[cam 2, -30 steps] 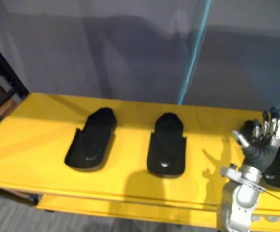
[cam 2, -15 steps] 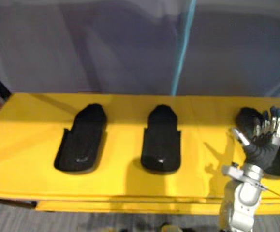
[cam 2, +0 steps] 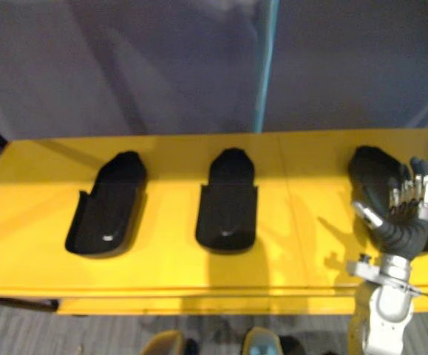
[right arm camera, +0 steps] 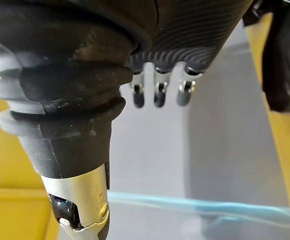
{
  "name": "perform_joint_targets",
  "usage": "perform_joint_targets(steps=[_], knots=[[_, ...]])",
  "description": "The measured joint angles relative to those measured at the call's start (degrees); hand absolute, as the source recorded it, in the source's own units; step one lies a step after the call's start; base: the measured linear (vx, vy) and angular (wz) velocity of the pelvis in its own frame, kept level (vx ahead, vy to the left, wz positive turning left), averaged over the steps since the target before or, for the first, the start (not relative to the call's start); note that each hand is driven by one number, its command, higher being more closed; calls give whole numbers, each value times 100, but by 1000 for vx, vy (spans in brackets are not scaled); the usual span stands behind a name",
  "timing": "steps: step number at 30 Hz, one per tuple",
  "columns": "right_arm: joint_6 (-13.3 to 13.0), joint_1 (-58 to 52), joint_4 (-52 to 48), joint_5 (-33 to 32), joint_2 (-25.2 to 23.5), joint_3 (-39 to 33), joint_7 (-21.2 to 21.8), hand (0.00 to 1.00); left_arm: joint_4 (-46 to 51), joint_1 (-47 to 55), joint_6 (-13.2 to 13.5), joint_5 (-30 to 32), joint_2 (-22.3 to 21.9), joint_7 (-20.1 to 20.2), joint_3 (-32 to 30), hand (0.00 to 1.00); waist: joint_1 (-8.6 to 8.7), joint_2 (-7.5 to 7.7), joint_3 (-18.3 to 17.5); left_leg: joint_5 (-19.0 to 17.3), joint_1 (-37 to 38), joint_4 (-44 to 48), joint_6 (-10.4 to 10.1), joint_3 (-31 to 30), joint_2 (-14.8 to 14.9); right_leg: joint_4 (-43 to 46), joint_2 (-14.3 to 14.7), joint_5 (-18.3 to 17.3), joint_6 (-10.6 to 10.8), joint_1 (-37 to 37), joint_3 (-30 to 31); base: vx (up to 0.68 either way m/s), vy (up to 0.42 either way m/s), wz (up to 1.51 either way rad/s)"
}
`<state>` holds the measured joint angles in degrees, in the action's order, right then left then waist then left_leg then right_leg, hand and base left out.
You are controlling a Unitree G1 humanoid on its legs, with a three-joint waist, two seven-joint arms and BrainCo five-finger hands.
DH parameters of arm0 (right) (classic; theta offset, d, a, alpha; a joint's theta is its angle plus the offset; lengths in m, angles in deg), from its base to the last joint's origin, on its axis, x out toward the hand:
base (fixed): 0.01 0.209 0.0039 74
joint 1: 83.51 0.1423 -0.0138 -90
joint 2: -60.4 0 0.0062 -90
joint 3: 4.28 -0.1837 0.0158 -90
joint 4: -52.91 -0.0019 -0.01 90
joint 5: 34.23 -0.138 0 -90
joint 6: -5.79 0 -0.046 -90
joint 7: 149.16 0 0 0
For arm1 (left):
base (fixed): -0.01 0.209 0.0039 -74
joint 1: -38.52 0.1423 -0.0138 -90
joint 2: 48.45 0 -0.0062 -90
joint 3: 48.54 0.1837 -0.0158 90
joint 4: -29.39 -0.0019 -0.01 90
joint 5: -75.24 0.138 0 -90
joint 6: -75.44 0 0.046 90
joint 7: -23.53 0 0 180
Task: Walk over and take plastic housings, then place them on the shelf
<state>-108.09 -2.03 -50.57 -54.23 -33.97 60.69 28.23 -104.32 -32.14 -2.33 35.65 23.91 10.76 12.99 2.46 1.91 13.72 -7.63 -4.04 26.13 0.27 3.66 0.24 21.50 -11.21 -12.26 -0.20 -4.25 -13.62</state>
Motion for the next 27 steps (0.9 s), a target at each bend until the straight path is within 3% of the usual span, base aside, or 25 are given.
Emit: perform_joint_targets(steps=[1,2,4,6,7,8,9,10,11,13,15,16,17,18,19,20,23,27], knots=[[-18,65,15,-22,12,-203,-6,0,-74,26,0,0,7,9,-15,0,24,-57,-30,-118,-55,441,129,137,335,-42,-59,85,49,4,-26,-29,40,27],[-35,88,45,-53,20,-340,-6,0,-196,36,4,-2,8,46,-28,0,111,-87,-52,-116,10,631,124,170,655,-100,-155,150,147,47,-63,-8,97,21],[-57,83,53,-186,39,-421,-4,0,-379,35,8,-5,8,205,-5,0,177,-127,-105,-47,119,598,25,118,997,-231,-321,244,268,27,-58,5,158,22],[-61,92,56,-259,51,-473,-31,0,-442,39,26,-8,9,387,7,0,233,-190,-147,235,228,144,-111,-204,1114,-389,-437,344,410,11,-32,-7,286,22],[-60,162,61,-279,103,-411,-112,0,-501,93,36,-12,6,479,23,0,245,-317,-223,829,405,-612,-200,-497,1106,-453,-454,427,550,-56,32,-9,331,-1],[-62,240,77,-279,116,-354,-136,0,-520,139,39,-14,9,508,45,0,224,-370,-255,878,452,-810,-328,-520,1101,-447,-404,464,622,-128,112,-1,378,-30],[-61,354,102,-269,70,-180,-222,0,-593,153,39,-38,63,518,53,0,162,-387,-304,668,594,-885,-577,-473,1056,-468,-391,506,707,-215,365,3,391,-45],[-62,453,98,-219,-1,22,-342,0,-597,145,44,-38,137,522,89,0,155,-283,-286,382,582,-800,-728,-441,975,-580,-378,640,818,-222,663,0,377,-42],[-62,508,90,-175,-28,100,-405,0,-589,133,45,-10,162,519,118,0,151,-273,-281,202,576,-718,-793,-422,976,-648,-371,762,886,-217,726,-25,373,-27],[-63,611,31,181,-128,209,-863,0,-576,-55,-34,438,272,496,379,0,163,-247,-252,-506,399,-413,-1006,-385,993,-940,-357,1122,1013,-218,818,-62,390,-13],[-60,595,31,287,-291,240,-1107,0,-528,-179,-29,827,357,466,695,0,148,-216,-227,-815,415,-496,-1060,-213,972,-1161,-352,1445,920,-218,1029,-111,405,-9],[-56,544,22,281,-476,316,-1155,0,-382,-197,17,948,370,441,743,0,164,-124,-215,-875,450,-622,-985,-1,933,-1335,-364,1681,720,-215,1073,-136,374,-17],[-54,442,-20,283,-573,332,-1169,0,-263,-216,48,1024,372,433,743,0,148,-117,-210,-913,480,-742,-898,77,935,-1423,-330,1787,707,-213,1062,-128,272,-3],[-53,346,-110,294,-623,336,-1217,0,-201,-261,115,1087,372,417,770,0,161,-151,-187,-983,486,-847,-787,165,991,-1170,-211,1486,793,-211,1076,-92,160,9],[-59,261,-227,345,-627,339,-1268,0,-158,-356,202,1089,473,400,904,0,122,-109,-172,-979,485,-894,-787,168,975,-739,-92,1056,742,-283,1050,-74,113,12],[-67,284,-262,428,-606,338,-1266,0,-95,-360,239,1091,501,400,946,0,101,-108,-170,-980,469,-859,-786,174,967,-598,-45,931,699,-330,1048,-63,58,-3],[-253,362,-384,737,-386,329,-1263,0,236,-440,404,1081,495,386,1146,0,55,-203,-99,-982,320,-718,-773,146,922,-649,-55,865,642,-398,1019,-85,1,-7],[-252,433,-372,793,39,262,-1417,0,709,-598,677,1102,234,410,1434,0,94,-478,161,-862,206,-812,-739,91,924,-928,-52,991,978,-422,953,-73,-60,2]])
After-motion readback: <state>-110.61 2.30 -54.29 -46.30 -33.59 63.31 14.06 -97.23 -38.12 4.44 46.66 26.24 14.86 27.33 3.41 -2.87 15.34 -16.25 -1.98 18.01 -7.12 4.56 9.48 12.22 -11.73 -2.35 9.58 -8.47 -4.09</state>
